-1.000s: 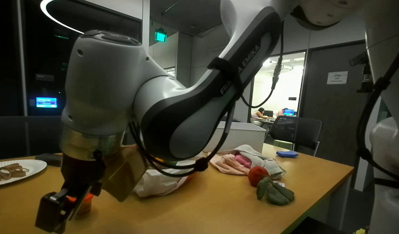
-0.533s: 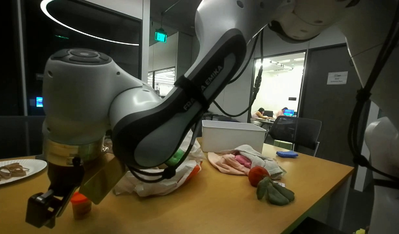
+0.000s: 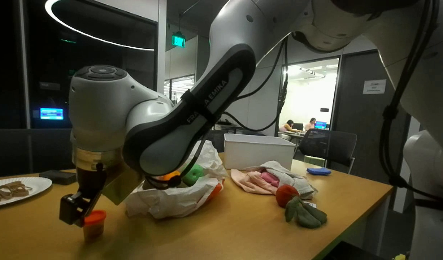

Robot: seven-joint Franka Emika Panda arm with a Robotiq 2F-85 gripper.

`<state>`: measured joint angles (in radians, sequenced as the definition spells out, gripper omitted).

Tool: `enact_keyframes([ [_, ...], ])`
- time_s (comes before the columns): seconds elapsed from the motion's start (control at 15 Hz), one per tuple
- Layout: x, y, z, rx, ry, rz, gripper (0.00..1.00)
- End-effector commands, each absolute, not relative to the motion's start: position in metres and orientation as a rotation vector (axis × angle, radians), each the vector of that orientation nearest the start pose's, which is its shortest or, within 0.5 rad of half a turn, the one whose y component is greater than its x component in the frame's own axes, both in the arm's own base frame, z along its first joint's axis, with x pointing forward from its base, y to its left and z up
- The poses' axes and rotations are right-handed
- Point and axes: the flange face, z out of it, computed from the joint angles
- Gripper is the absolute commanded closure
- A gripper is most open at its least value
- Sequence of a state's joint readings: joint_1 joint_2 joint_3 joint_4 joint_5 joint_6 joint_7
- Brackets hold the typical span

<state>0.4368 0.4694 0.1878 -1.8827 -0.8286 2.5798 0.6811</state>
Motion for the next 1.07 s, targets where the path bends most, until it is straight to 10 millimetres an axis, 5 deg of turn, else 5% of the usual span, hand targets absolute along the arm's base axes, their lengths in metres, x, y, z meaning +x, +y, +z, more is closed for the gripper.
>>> enact_keyframes([
  [0.0,0.533,0.381,0.278,-3.149,-0.907,-0.629,0.00],
  [0.2,0.531,0.382,0.272,-3.131,-0.896,-0.559,0.05],
  [0.27,0.532,0.382,0.271,-3.118,-0.895,-0.552,0.26],
  [0.4,0.534,0.381,0.268,-3.110,-0.890,-0.549,0.30],
  [0.8,0.545,0.368,0.274,-3.106,-0.823,-0.592,0.75],
  [1.0,0.551,0.355,0.284,-3.109,-0.758,-0.595,0.77],
])
